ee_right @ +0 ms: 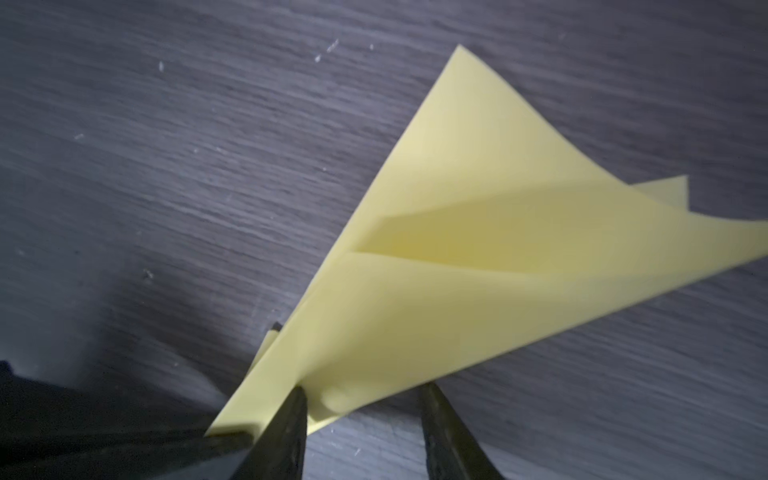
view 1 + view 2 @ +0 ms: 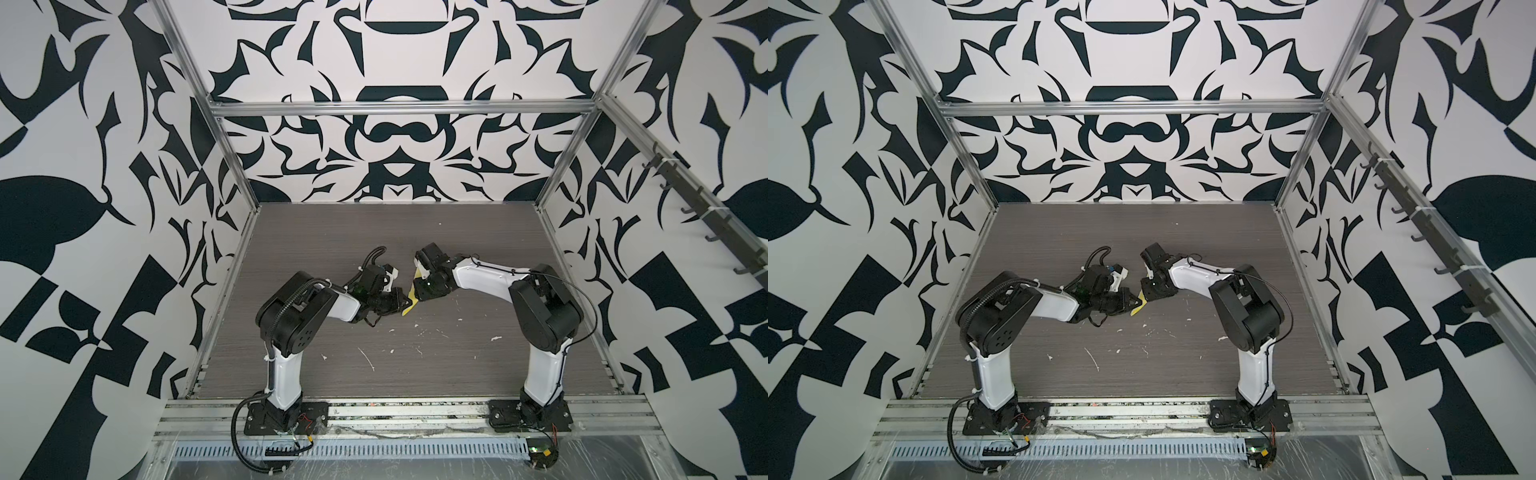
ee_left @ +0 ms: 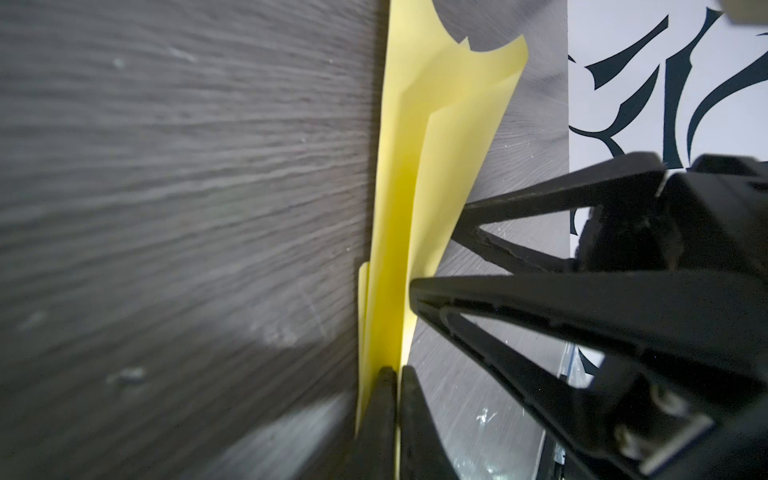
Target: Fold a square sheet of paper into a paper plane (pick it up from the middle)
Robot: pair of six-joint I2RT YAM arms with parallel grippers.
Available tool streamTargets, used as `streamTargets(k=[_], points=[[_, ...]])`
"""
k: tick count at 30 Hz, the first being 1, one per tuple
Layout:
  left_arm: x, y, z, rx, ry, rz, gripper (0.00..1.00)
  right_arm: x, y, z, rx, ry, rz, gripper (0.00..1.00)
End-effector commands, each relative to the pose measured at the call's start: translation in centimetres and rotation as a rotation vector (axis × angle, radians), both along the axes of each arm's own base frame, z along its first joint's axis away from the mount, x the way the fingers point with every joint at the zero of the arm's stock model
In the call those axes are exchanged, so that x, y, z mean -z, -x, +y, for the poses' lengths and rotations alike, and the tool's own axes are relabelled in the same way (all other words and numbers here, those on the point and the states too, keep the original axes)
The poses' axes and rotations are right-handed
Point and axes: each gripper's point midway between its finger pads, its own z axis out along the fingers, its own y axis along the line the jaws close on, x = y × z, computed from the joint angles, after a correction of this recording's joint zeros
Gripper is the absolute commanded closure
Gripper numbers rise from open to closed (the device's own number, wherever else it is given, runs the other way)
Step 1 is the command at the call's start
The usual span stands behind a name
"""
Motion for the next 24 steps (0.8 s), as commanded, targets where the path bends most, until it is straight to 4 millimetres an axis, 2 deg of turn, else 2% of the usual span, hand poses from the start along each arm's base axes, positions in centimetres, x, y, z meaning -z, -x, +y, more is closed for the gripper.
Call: streamTargets(k=[1, 10, 16, 20, 24], points=[[4.8, 1.5, 3.4, -0.068, -0.175, 0.123, 0.89, 4.8, 3.9, -4.4, 0.033, 0.211, 0.170, 0.53], [1.6, 0.8, 3.0, -0.078, -0.141, 0.071, 0.79, 5.6, 4.6, -4.6, 0.021, 0.259, 0.195, 0.52], [-0.7, 0.5, 4.4, -0.106, -0.167, 0.026, 0.75, 5.9, 4.7, -4.3, 0.014, 0.265, 0.203, 0.51], [-3.4, 0.2, 4.6, -0.115, -0.127, -0.024, 0.75, 6.0, 4.8, -4.2, 0.017, 0.266, 0.210, 0.49], [-5.4, 0.1, 3.4, -0.090, -0.062, -0.038, 0.82, 5.9, 4.8, -3.9, 0.019, 0.247, 0.210, 0.46]])
